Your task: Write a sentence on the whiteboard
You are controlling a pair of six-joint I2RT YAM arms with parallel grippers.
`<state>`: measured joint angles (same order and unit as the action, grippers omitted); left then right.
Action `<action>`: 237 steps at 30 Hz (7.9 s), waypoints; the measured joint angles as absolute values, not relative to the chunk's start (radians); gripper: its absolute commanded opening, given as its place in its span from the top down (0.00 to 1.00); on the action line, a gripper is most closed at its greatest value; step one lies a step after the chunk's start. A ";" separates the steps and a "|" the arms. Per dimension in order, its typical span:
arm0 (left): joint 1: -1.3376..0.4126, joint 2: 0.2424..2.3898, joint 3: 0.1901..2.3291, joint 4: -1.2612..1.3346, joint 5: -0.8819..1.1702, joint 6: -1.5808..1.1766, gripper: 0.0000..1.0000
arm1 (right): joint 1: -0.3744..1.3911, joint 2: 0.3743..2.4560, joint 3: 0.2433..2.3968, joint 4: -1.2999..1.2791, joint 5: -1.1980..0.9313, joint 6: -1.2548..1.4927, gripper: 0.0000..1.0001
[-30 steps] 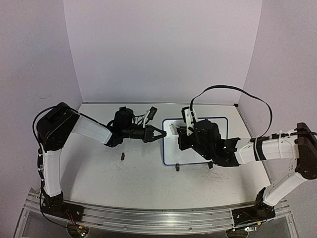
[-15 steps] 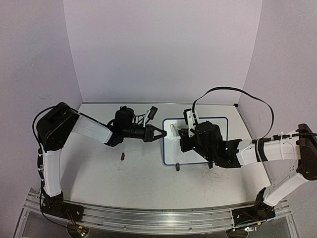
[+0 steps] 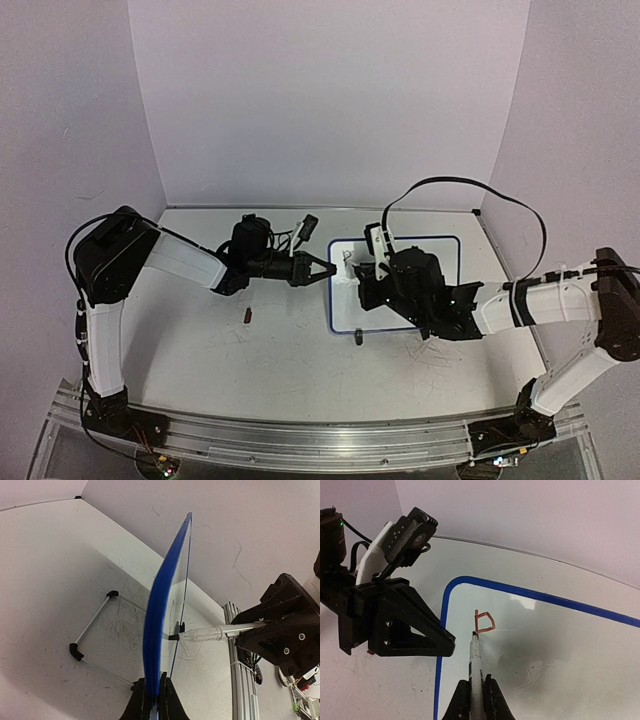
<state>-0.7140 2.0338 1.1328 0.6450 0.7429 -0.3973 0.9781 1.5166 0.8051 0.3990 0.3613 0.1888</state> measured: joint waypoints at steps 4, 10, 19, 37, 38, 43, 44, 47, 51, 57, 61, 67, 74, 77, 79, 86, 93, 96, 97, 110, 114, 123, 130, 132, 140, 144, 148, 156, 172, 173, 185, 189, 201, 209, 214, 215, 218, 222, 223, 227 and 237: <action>-0.714 2.034 1.133 0.645 0.741 -0.397 1.00 | 0.982 1.516 0.805 0.400 0.383 0.193 1.00; -0.714 2.032 1.133 0.644 0.741 -0.394 1.00 | 0.982 1.494 0.792 0.395 0.421 0.205 1.00; -0.714 2.029 1.133 0.633 0.738 -0.392 1.00 | 0.984 1.469 0.752 0.389 0.427 0.230 1.00; -0.714 2.028 1.133 0.627 0.737 -0.390 1.00 | 1.011 1.528 0.793 0.407 0.403 0.232 1.00; -0.714 2.027 1.133 0.627 0.738 -0.389 1.00 | 1.010 1.519 0.789 0.403 0.401 0.233 1.00; -0.714 2.025 1.133 0.625 0.738 -0.386 1.00 | 1.008 1.422 0.744 0.381 0.395 0.233 1.00; -0.714 2.025 1.133 0.624 0.738 -0.385 1.00 | 1.008 1.410 0.742 0.380 0.399 0.233 1.00; -0.714 2.024 1.133 0.620 0.738 -0.382 1.00 | 1.002 1.401 0.741 0.381 0.404 0.230 1.00; -0.714 2.023 1.133 0.619 0.738 -0.382 1.00 | 0.997 1.426 0.749 0.377 0.403 0.218 1.00; -0.714 2.023 1.133 0.619 0.737 -0.381 1.00 | 0.990 1.443 0.756 0.374 0.408 0.207 1.00; -0.714 2.023 1.133 0.618 0.738 -0.380 1.00 | 0.988 1.443 0.756 0.374 0.411 0.205 1.00; -0.714 2.023 1.133 0.618 0.738 -0.375 1.00 | 0.981 1.443 0.757 0.374 0.416 0.199 1.00; -0.714 2.023 1.133 0.618 0.738 -0.375 1.00 | 0.977 1.456 0.766 0.379 0.419 0.184 1.00; -0.714 2.023 1.133 0.618 0.738 -0.375 1.00 | 0.976 1.462 0.770 0.381 0.419 0.182 1.00; -0.714 2.023 1.133 0.617 0.738 -0.375 1.00 | 0.976 1.464 0.773 0.382 0.419 0.181 1.00; -0.714 2.023 1.133 0.617 0.738 -0.375 1.00 | 0.976 1.469 0.775 0.390 0.430 0.181 1.00; -0.714 2.023 1.133 0.612 0.738 -0.374 1.00 | 0.976 1.469 0.774 0.386 0.434 0.190 1.00; -0.714 2.022 1.133 0.612 0.738 -0.374 1.00 | 0.976 1.466 0.773 0.378 0.437 0.198 1.00; -0.714 2.022 1.133 0.612 0.738 -0.374 1.00 | 0.976 1.463 0.771 0.376 0.437 0.202 1.00; -0.714 2.022 1.133 0.611 0.737 -0.373 1.00 | 0.982 1.449 0.735 0.367 0.429 0.246 1.00; -0.714 2.022 1.133 0.611 0.738 -0.373 1.00 | 0.987 1.449 0.733 0.362 0.426 0.254 1.00; -0.714 2.020 1.133 0.607 0.737 -0.371 1.00 | 0.988 1.449 0.733 0.361 0.428 0.259 1.00; -0.714 2.017 1.133 0.601 0.733 -0.370 1.00 | 0.989 1.450 0.739 0.360 0.443 0.258 1.00; -0.714 2.017 1.133 0.601 0.732 -0.370 1.00 | 0.989 1.450 0.744 0.361 0.454 0.254 1.00; -0.714 2.017 1.133 0.601 0.732 -0.369 1.00 | 0.985 1.451 0.759 0.366 0.478 0.238 1.00; -0.715 2.016 1.133 0.601 0.731 -0.368 1.00 | 0.984 1.451 0.759 0.367 0.488 0.239 1.00; -0.715 2.016 1.133 0.600 0.730 -0.368 1.00 | 0.984 1.451 0.759 0.366 0.489 0.245 1.00; -0.717 2.011 1.133 0.592 0.730 -0.364 1.00 | 0.978 1.404 0.750 0.362 0.462 0.249 1.00; -0.717 2.010 1.133 0.587 0.730 -0.363 1.00 | 0.947 1.417 0.750 0.380 0.428 0.260 1.00; -0.717 2.009 1.133 0.585 0.729 -0.363 1.00 | 0.947 1.422 0.750 0.380 0.431 0.261 1.00; -0.717 2.009 1.133 0.584 0.730 -0.361 1.00 | 0.947 1.381 0.746 0.348 0.418 0.267 1.00; -0.717 2.009 1.133 0.584 0.730 -0.360 1.00 | 0.947 1.364 0.734 0.346 0.400 0.268 1.00; -0.717 2.008 1.133 0.582 0.730 -0.358 1.00 | 0.947 1.392 0.730 0.357 0.398 0.271 1.00; -0.717 2.008 1.133 0.577 0.728 -0.358 1.00 | 0.948 1.413 0.730 0.370 0.415 0.271 1.00; -0.717 2.008 1.133 0.576 0.726 -0.358 1.00 | 0.950 1.415 0.730 0.370 0.418 0.275 1.00; -0.717 2.008 1.133 0.576 0.726 -0.358 1.00 | 0.950 1.415 0.730 0.370 0.418 0.277 1.00; -0.717 2.008 1.134 0.576 0.726 -0.358 1.00 | 0.951 1.415 0.730 0.368 0.419 0.285 1.00; -0.717 2.008 1.136 0.572 0.726 -0.358 1.00 | 0.957 1.415 0.722 0.364 0.418 0.296 1.00; -0.717 2.008 1.138 0.570 0.726 -0.358 1.00 | 0.959 1.415 0.718 0.362 0.418 0.299 1.00; -0.717 2.008 1.139 0.566 0.725 -0.358 1.00 | 0.971 1.415 0.702 0.354 0.418 0.313 1.00; -0.717 2.006 1.139 0.566 0.725 -0.355 1.00 | 0.977 1.398 0.693 0.340 0.419 0.320 1.00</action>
